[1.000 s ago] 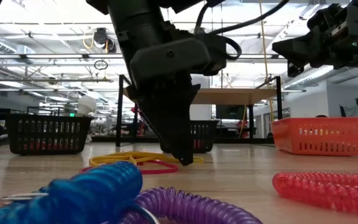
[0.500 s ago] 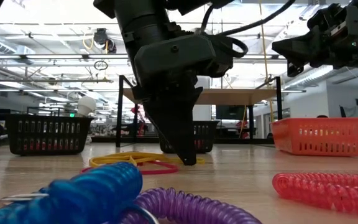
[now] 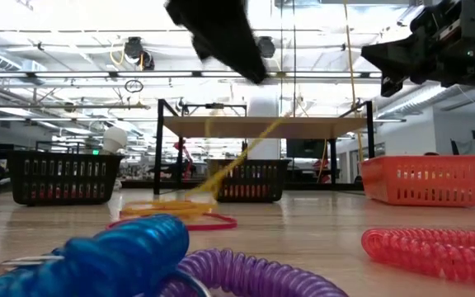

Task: Pick & Place Office Desk Supplies
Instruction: Put the yellow rubber band into the left black basket

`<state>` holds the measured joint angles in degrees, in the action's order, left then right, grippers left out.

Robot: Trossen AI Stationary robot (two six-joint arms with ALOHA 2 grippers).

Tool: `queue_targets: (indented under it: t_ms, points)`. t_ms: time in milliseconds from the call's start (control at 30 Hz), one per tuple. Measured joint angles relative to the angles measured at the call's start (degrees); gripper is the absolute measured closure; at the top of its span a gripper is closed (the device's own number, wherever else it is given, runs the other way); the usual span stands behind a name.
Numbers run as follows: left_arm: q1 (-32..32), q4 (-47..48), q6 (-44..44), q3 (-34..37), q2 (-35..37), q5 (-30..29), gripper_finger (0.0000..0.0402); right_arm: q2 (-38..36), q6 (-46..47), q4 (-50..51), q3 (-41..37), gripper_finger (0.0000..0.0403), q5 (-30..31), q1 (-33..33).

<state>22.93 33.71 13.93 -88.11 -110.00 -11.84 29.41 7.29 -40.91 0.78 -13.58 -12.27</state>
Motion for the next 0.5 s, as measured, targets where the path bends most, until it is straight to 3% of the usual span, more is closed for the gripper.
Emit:
queue_targets:
  t_ms: [267, 500]
  points:
    - [4.6, 2.2, -3.5, -0.1, 14.7, -5.6, 0.0400, 0.9, 1.0, 0.8, 0.0, 0.0399, 0.0, 0.0]
    - [9.7, 8.7, -5.3, 0.9, 27.7, -17.1, 0.0401, 1.1, 1.7, 2.6, 0.0, 0.0399, -0.1, 0.0]
